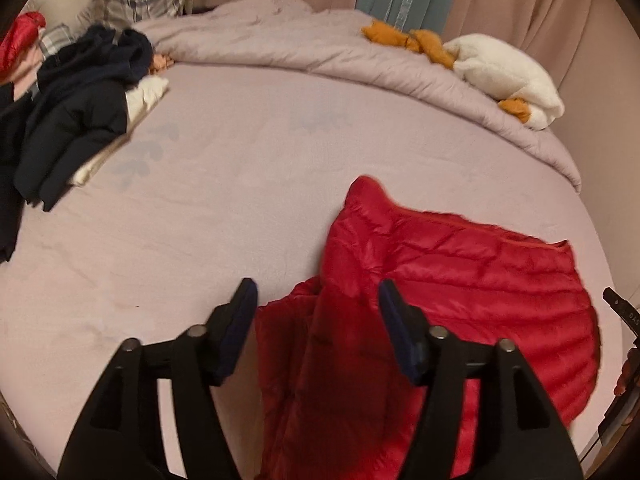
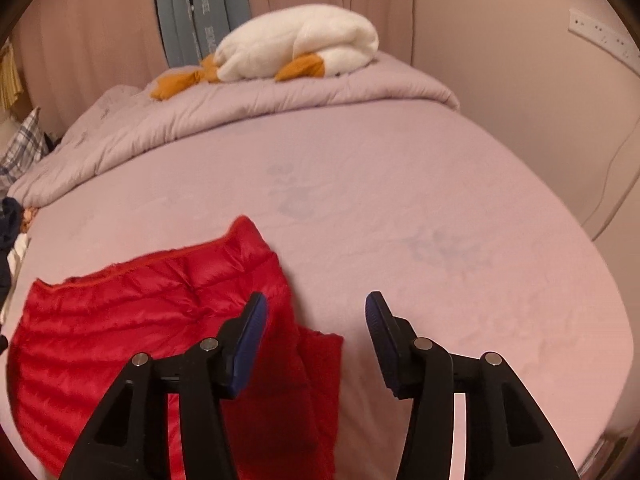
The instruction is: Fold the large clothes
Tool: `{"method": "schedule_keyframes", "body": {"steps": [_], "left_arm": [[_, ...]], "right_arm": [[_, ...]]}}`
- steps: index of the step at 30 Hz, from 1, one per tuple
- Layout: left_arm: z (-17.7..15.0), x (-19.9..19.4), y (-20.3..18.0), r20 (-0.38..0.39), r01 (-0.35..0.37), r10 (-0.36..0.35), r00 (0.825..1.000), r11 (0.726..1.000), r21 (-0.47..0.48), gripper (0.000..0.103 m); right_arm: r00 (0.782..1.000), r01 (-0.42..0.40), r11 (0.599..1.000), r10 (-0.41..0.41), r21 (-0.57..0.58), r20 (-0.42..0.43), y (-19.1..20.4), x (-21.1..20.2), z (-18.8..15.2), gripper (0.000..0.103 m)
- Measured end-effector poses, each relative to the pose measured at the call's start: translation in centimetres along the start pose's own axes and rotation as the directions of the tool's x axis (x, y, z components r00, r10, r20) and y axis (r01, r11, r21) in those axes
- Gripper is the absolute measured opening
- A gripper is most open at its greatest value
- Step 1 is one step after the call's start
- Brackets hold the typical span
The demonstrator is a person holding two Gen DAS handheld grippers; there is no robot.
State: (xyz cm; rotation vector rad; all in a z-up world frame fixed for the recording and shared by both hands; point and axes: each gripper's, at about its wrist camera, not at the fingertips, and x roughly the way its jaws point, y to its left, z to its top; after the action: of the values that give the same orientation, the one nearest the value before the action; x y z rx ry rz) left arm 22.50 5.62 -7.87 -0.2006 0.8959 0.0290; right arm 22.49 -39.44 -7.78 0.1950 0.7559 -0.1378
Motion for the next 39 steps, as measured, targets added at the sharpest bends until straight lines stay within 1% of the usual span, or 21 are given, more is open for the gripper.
{"method": "schedule_keyframes", "body": {"steps": [1, 2, 3, 4, 6, 8, 9, 10, 11, 12, 13, 16, 18, 22, 26, 28, 31, 35, 39], "left_arm": [[0.0, -1.1, -0.2, 0.020, 0.015, -0.015, 1.000, 1.000, 0.003, 0.067], [-0.1, -2.1, -0.4, 0.038, 0.030, -0.030, 0.999, 1.000, 0.007, 0.068], [-0.1, -3.3, -0.7, 0.060, 0.049, -0.050, 0.997, 0.999, 0.012, 0.071], [-0.1, -4.0, -0.9, 0.072, 0.059, -0.060, 0.996, 0.998, 0.015, 0.080], [-0.4, -6.4, -1.6, 0.118, 0.093, -0.095, 0.988, 0.995, 0.027, 0.090], [-0.7, -8.3, -2.3, 0.154, 0.118, -0.125, 0.980, 0.992, 0.050, 0.091], [-0.9, -9.2, -2.8, 0.165, 0.121, -0.130, 0.978, 0.991, 0.061, 0.093], [-1.1, -10.0, -3.2, 0.177, 0.123, -0.134, 0.975, 0.990, 0.074, 0.095], [-1.4, -10.8, -3.7, 0.186, 0.123, -0.137, 0.973, 0.989, 0.087, 0.097], [-1.7, -11.6, -4.1, 0.196, 0.124, -0.142, 0.970, 0.987, 0.099, 0.101], [-2.2, -12.4, -4.4, 0.209, 0.130, -0.151, 0.966, 0.985, 0.109, 0.103], [-2.8, -14.3, -5.1, 0.230, 0.139, -0.167, 0.959, 0.981, 0.132, 0.103], [-3.4, -15.7, -5.6, 0.244, 0.127, -0.159, 0.957, 0.982, 0.142, 0.103], [-4.6, -17.6, -6.1, 0.269, 0.128, -0.164, 0.949, 0.981, 0.148, 0.103], [-6.0, -18.2, -6.7, 0.308, 0.082, -0.123, 0.943, 0.986, 0.143, 0.103], [-6.7, -18.0, -6.9, 0.300, 0.076, -0.115, 0.947, 0.987, 0.139, 0.103], [-7.5, -17.3, -6.9, 0.253, 0.102, -0.140, 0.957, 0.982, 0.156, 0.103], [-8.3, -16.7, -6.9, 0.227, 0.096, -0.128, 0.966, 0.985, 0.147, 0.103], [-8.6, -16.1, -7.2, 0.190, 0.103, -0.133, 0.973, 0.982, 0.158, 0.103]], "right_arm": [[1.000, -0.005, 1.000, 0.005, 0.001, 0.018, -0.1, -0.9, 0.1, 0.062], [0.999, -0.011, 1.000, 0.011, 0.000, 0.037, -0.1, -1.7, 0.1, 0.066], [0.998, -0.017, 1.000, 0.017, -0.001, 0.055, 0.0, -2.5, 0.1, 0.072], [0.997, -0.025, 1.000, 0.025, -0.006, 0.079, 0.0, -3.6, 0.1, 0.073], [0.994, -0.033, 0.999, 0.035, -0.022, 0.103, 0.3, -5.0, 0.1, 0.074], [0.991, -0.037, 0.998, 0.043, -0.049, 0.130, 0.8, -6.8, 0.0, 0.082], [0.989, -0.028, 0.997, 0.037, -0.066, 0.140, 1.1, -7.4, -0.1, 0.090], [0.986, -0.022, 0.996, 0.036, -0.089, 0.165, 1.5, -8.3, -0.2, 0.095], [0.982, -0.017, 0.994, 0.037, -0.104, 0.186, 1.7, -9.0, -0.4, 0.096], [0.977, -0.012, 0.992, 0.038, -0.123, 0.211, 2.1, -10.0, -0.7, 0.097], [0.972, -0.014, 0.989, 0.047, -0.144, 0.230, 2.6, -10.9, -0.9, 0.097], [0.961, -0.030, 0.982, 0.080, -0.186, 0.264, 3.6, -12.6, -1.6, 0.098], [0.956, -0.046, 0.978, 0.102, -0.202, 0.276, 4.2, -13.5, -2.2, 0.098], [0.942, -0.102, 0.967, 0.170, -0.235, 0.289, 5.1, -14.9, -3.2, 0.099], [0.929, -0.153, 0.954, 0.227, -0.258, 0.291, 5.6, -15.5, -4.1, 0.099], [0.927, -0.161, 0.957, 0.231, -0.243, 0.296, 5.4, -15.6, -4.5, 0.099], [0.932, -0.168, 0.961, 0.228, -0.219, 0.283, 5.2, -15.4, -5.1, 0.099], [0.936, -0.184, 0.962, 0.234, -0.200, 0.264, 4.9, -15.3, -5.7, 0.099], [0.938, -0.206, 0.961, 0.247, -0.183, 0.243, 4.9, -15.2, -6.2, 0.099]]}}
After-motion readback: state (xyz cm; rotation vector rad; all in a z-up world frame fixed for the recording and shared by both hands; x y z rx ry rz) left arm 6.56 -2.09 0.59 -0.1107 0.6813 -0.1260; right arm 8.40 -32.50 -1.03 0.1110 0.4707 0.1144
